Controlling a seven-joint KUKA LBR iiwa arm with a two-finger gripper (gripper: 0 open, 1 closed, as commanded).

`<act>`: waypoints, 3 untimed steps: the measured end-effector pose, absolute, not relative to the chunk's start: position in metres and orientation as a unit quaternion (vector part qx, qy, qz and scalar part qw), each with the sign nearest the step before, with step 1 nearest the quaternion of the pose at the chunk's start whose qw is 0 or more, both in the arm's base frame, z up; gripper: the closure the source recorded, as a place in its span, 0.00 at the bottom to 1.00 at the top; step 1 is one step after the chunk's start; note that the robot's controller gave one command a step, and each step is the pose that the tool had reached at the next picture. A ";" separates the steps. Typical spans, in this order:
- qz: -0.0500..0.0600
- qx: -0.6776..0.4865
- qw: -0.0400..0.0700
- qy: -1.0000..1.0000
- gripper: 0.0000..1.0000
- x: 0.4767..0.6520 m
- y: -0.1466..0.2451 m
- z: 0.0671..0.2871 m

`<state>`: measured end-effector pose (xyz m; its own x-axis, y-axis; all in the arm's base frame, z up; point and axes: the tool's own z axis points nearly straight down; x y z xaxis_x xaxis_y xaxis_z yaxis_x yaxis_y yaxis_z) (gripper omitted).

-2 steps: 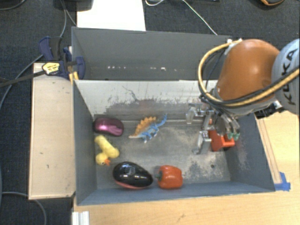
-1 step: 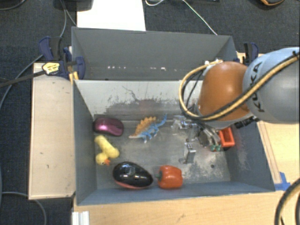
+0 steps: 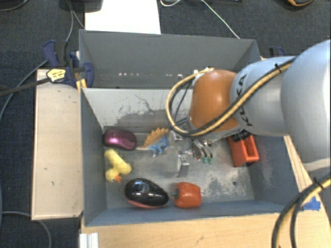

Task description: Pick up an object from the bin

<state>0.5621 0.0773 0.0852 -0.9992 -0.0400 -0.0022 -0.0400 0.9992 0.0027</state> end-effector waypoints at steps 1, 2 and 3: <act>0.000 -0.057 0.003 0.998 0.00 0.501 0.079 0.071; 0.001 -0.041 0.001 0.999 0.00 0.496 0.075 0.070; 0.001 -0.029 0.005 1.000 0.00 0.482 0.063 0.071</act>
Offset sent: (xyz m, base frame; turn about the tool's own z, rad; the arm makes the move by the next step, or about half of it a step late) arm -0.0678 -0.0036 -0.0152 -0.0292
